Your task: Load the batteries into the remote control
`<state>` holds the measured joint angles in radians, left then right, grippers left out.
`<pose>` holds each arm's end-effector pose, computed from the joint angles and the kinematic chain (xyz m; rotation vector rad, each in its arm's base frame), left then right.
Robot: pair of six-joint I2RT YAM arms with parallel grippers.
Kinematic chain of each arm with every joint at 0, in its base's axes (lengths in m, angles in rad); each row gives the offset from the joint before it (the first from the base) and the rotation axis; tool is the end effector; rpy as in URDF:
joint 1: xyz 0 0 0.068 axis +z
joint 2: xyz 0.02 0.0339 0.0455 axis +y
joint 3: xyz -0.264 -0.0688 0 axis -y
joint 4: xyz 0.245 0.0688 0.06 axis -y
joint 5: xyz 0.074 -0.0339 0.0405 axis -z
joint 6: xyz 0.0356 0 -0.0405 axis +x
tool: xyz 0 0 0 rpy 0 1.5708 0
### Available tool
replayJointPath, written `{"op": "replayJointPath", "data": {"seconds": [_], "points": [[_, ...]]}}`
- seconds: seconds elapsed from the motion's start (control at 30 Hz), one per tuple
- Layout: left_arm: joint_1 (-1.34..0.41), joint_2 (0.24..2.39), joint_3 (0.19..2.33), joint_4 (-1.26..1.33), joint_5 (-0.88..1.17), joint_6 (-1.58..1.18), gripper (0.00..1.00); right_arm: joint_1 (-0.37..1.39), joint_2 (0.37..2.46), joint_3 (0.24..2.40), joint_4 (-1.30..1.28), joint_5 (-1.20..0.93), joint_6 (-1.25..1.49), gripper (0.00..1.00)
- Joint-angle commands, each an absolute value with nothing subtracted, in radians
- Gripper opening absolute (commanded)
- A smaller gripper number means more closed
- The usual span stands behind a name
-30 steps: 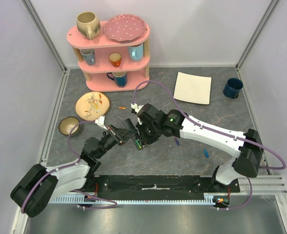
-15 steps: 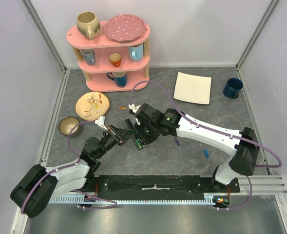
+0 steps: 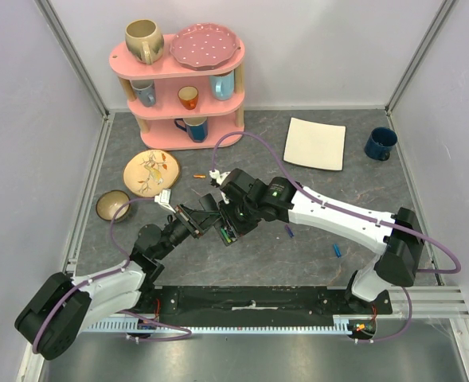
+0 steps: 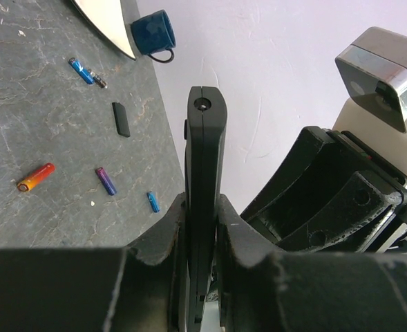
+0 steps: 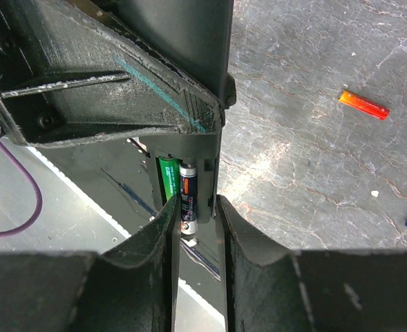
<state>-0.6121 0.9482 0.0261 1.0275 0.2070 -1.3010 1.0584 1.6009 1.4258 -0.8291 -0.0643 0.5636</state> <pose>0.1350 -0.1037 0.1804 -0.3910 1.6735 -1.6527 0.1639 0.2961 0.3014 -0.6924 2.6373 0.6359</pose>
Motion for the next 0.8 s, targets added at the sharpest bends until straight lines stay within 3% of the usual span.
{"op": "replayJointPath", "data": {"seconds": [0.0, 0.77], "points": [[-0.627, 0.914, -0.008, 1.173, 0.255, -1.367, 0.02, 1.048, 1.617, 1.459, -0.821, 0.012, 0.532, 0.33], [-0.627, 0.894, -0.005, 1.135, 0.241, -1.350, 0.02, 1.048, 1.560, 1.459, -0.842, -0.021, 0.518, 0.37]]}}
